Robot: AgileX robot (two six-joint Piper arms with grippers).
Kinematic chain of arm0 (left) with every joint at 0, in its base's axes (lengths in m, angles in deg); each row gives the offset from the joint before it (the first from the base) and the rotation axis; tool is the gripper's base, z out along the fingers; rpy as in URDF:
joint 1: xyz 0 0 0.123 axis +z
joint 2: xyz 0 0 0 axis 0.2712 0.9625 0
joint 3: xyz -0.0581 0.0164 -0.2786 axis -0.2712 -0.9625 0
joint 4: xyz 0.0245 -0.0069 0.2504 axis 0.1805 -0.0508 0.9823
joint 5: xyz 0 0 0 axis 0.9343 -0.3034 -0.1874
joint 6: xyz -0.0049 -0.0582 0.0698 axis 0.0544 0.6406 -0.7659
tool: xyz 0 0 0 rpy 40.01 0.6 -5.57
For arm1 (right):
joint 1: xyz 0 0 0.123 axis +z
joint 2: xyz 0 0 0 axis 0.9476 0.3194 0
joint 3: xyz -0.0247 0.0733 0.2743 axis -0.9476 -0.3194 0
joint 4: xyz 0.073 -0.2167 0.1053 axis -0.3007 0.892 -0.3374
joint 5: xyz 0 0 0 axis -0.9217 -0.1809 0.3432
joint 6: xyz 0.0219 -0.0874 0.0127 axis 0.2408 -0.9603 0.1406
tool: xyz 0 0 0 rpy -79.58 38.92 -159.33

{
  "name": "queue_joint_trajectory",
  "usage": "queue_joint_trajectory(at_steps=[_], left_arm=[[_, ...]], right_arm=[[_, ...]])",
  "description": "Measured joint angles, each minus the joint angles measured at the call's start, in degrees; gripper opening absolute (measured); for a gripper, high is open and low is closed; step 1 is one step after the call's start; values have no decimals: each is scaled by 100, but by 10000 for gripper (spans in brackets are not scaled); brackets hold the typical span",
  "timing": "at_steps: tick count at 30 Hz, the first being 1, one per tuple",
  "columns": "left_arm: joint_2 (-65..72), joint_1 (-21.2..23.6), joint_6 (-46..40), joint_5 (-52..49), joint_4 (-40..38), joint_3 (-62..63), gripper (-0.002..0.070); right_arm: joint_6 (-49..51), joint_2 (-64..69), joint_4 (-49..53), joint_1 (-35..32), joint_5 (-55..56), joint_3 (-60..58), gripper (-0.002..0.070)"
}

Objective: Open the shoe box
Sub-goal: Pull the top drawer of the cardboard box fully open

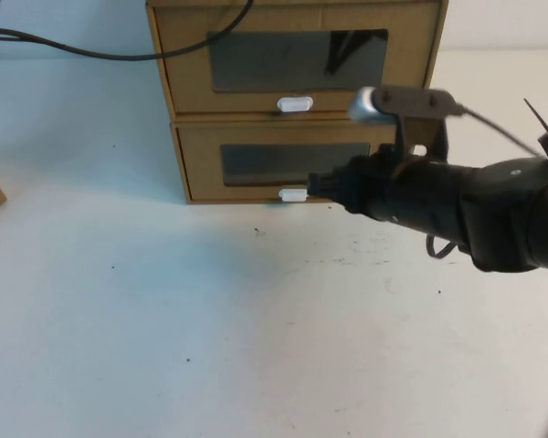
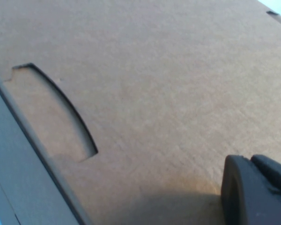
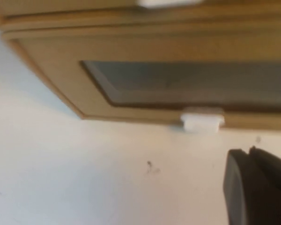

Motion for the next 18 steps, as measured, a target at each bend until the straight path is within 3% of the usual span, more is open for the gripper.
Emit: queue_joint_trajectory(at_steps=[5,12,18], left_arm=[[0,0,-9,0,0,0,-4],[0,0,-9,-11,0,0,-4],[0,16,-9,-37,0,11,-4]], right_arm=[[49,393,-929,-437,-1294,32,-18],[1017,1025,-997,-775,-3169,580,-18],[1484,1119,-977,-1018,-3809,969,-18]])
